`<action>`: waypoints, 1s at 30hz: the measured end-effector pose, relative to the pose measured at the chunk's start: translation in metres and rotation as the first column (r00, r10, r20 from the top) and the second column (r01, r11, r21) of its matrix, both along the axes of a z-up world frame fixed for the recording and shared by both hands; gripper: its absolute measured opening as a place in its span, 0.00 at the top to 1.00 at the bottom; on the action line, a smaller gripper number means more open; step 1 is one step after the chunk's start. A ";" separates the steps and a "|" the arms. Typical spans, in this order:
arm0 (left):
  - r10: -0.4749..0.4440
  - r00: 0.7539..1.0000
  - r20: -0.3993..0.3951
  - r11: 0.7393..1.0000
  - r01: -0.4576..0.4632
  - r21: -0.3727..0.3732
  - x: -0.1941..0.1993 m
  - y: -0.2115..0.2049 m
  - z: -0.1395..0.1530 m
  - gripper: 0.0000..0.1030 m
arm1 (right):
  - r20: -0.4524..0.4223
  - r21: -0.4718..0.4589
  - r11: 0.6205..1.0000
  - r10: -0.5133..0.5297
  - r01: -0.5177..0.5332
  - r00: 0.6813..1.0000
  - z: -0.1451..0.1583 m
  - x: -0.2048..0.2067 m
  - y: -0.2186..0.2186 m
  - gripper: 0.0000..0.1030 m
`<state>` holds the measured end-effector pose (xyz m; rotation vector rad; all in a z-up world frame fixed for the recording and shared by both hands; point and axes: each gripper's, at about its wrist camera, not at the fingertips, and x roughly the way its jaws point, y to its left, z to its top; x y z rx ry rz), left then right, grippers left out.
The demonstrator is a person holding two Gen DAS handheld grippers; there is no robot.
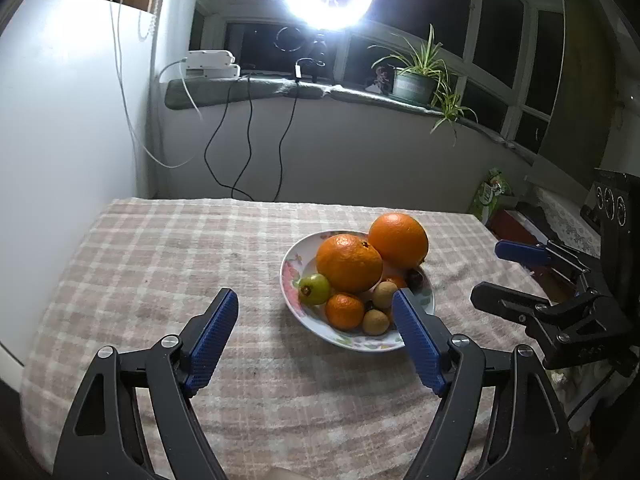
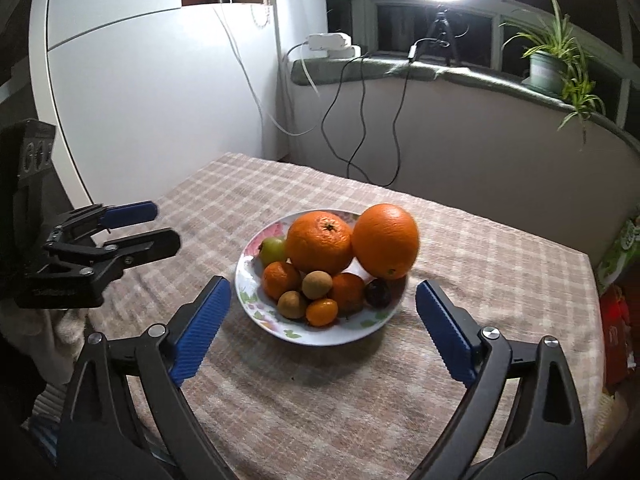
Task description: Organize fruits
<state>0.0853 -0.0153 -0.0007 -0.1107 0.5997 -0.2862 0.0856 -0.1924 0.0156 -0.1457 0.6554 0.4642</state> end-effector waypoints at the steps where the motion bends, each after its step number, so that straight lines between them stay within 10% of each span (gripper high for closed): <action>1: 0.004 1.000 0.000 1.000 -0.004 0.001 -0.002 0.000 0.000 0.23 | 0.003 -0.002 1.000 -0.005 0.005 1.000 0.000 -0.001 -0.001 0.07; 30: 0.020 1.000 0.019 0.999 -0.021 0.028 -0.012 -0.005 0.004 0.23 | 0.013 0.003 1.000 -0.028 0.028 1.000 0.002 -0.008 -0.007 0.07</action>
